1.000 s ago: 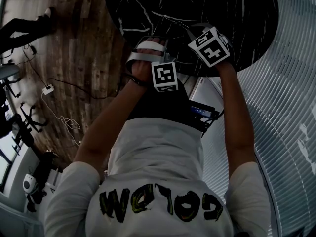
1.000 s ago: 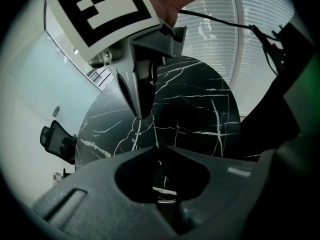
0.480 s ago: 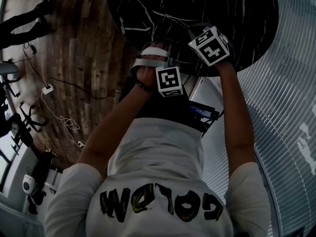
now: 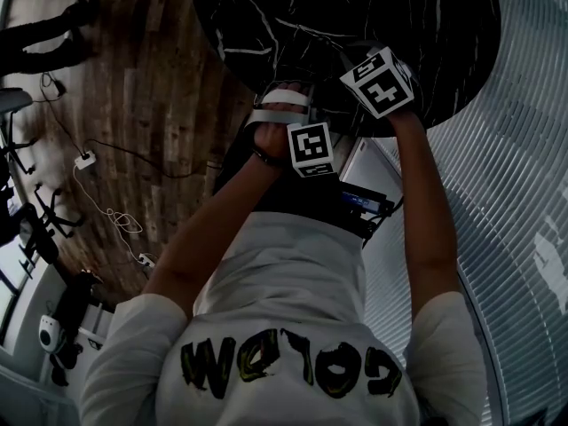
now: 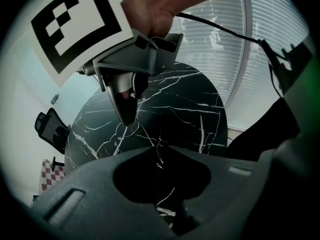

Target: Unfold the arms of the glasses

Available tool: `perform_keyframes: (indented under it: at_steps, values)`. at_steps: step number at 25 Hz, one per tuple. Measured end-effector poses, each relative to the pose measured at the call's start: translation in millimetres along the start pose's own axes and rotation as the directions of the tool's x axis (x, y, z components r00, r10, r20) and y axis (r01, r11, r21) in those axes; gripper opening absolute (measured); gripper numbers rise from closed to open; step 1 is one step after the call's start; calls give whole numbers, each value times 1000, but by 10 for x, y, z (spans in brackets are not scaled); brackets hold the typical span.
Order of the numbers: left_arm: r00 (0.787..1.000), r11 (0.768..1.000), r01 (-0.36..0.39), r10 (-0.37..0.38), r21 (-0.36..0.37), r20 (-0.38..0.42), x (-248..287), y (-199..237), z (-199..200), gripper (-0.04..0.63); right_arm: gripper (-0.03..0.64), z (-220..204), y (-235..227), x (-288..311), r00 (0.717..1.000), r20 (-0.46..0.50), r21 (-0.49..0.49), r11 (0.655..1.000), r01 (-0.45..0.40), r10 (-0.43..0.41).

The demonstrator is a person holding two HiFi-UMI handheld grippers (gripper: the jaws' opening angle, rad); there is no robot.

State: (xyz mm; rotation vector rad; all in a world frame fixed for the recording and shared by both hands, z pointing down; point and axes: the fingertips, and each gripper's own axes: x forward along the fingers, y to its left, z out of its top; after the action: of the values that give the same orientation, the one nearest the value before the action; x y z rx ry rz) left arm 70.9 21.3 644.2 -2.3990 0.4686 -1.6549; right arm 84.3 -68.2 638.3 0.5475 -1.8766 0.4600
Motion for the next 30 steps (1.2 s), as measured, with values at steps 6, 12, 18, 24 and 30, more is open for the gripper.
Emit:
perform_keyframes:
  at_steps: [6, 12, 18, 24, 30]
  values:
    - [1000, 1000, 15, -15, -25, 12, 19, -62, 71, 48, 0, -6, -18, -4, 1000, -4, 0, 1000, 3, -3]
    - [1000, 998, 22, -21, -51, 19, 43, -80, 96, 49, 0, -3, -27, -6, 1000, -3, -2, 1000, 9, -9]
    - [999, 997, 30, -29, -69, 28, 39, -93, 133, 51, 0, 4, -39, -16, 1000, -1, -2, 1000, 12, -12]
    - [999, 996, 32, -29, -88, 37, 42, -38, 116, 52, 0, -6, -49, -32, 1000, -12, -49, 999, 21, -22]
    - [999, 996, 14, -10, -85, 45, 35, 4, 81, 55, 3, -30, -40, -36, 998, -17, -106, 993, 53, -55]
